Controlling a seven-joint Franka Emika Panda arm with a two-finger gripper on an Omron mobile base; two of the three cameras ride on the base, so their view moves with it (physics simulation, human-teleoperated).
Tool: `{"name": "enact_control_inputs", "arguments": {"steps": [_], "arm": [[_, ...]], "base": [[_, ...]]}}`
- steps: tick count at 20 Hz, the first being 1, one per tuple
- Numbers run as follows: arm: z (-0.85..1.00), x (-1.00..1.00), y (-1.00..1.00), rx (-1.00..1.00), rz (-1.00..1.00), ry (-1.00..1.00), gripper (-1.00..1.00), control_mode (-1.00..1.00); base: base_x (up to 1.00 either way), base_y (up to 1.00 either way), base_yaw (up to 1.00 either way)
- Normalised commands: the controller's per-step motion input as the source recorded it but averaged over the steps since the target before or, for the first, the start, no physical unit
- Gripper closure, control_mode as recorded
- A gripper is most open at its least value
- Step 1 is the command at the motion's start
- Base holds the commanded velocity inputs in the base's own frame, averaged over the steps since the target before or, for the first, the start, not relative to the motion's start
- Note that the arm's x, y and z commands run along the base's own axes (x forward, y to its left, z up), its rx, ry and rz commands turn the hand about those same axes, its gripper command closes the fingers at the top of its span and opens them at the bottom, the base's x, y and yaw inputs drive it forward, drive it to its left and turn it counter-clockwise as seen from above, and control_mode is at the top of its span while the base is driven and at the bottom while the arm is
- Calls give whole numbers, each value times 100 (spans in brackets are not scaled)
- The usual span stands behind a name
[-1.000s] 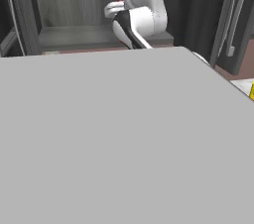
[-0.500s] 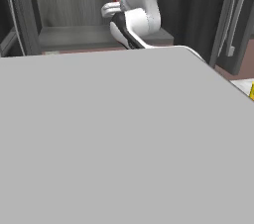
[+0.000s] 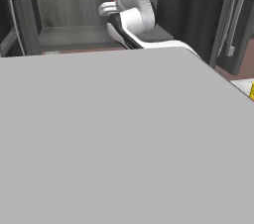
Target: Pick the canned food and cereal from the counter and place them in the cabinets closest to them.
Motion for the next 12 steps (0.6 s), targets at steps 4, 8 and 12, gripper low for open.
{"name": "enact_control_inputs", "arguments": {"steps": [4,8,12], "arm": [[0,36,0,0,-3,0,100,-100],[0,39,0,0,-3,0,100,-100],[-4,35,0,0,-3,0,100,-100]], "base": [[0,0,0],[0,0,0],[0,0,0]]}}
